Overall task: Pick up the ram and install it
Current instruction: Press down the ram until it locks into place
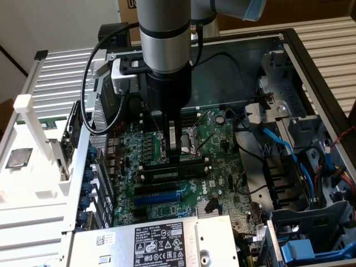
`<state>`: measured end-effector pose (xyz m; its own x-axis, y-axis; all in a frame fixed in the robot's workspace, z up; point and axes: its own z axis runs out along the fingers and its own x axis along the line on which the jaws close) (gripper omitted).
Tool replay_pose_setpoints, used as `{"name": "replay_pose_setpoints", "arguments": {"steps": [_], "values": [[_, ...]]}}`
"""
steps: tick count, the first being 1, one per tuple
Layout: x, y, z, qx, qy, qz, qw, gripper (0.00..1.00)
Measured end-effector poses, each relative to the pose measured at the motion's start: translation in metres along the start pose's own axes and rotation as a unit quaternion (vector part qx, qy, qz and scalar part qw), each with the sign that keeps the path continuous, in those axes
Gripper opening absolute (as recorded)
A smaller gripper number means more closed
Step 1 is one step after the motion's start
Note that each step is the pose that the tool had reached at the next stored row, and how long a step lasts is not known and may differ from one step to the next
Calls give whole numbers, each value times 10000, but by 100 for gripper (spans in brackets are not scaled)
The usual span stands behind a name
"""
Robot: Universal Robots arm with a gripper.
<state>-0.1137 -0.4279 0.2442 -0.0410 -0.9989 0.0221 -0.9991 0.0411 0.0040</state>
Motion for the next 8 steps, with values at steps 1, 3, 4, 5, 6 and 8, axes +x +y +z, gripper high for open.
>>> {"name": "replay_pose_setpoints", "arguments": {"steps": [1,3,4,5,6,8], "values": [[0,0,0,-2,0,68,10000,11],[0,0,0,-6,0,283,9996,11],[0,0,-1,-10,-1,431,9991,11],[0,0,0,-11,-1,512,9987,11],[0,0,-1,-13,-2,588,9983,11],[0,0,0,-16,-3,745,9972,11]]}}
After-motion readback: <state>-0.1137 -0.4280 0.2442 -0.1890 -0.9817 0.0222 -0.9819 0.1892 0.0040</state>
